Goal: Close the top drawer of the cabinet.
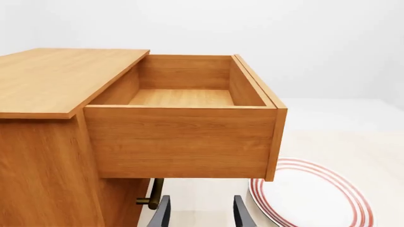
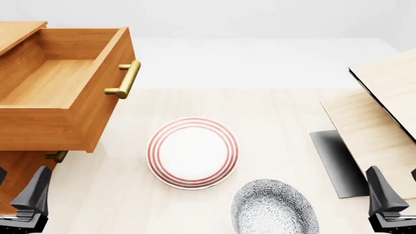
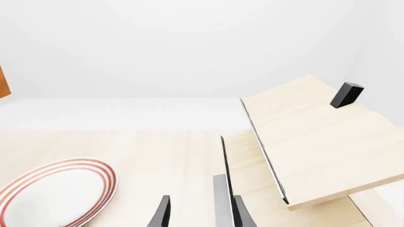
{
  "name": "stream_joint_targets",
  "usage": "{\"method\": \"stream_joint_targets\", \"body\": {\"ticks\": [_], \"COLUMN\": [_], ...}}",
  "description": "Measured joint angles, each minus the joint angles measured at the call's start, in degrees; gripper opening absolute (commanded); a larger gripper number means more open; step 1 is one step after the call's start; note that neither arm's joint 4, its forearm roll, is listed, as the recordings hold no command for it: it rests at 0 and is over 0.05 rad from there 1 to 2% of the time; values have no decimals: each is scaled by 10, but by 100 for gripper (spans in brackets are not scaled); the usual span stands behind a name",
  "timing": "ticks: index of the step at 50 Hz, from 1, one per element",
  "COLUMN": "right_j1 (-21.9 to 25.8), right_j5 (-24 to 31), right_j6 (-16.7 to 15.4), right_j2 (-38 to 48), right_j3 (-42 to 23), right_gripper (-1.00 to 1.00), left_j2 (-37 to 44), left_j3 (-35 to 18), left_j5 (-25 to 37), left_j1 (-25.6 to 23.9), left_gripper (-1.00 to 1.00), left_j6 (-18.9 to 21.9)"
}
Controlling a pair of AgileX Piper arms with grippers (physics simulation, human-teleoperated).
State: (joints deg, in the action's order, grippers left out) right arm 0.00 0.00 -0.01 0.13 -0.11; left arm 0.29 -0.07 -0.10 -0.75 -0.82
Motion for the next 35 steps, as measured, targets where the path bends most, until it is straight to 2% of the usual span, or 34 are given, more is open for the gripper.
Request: {"method": "stream_joint_targets", "body": {"ticks": [17,27,35], "right_j1": [0,0,0], "right_j5": [-3,-9,-13], "right_j6": [-2,-2,-2], "right_j2": [4,10,14], "right_j3": [-1,-1,-1], "right_gripper": [100,100,100], "left_j2": [7,1,1], "left_j3": [-4,-2,-10], "left_j5": [-7,-12,1], "left_j1": [9,12,12], "left_gripper": [100,100,100], "left_j6": [6,24,24]}}
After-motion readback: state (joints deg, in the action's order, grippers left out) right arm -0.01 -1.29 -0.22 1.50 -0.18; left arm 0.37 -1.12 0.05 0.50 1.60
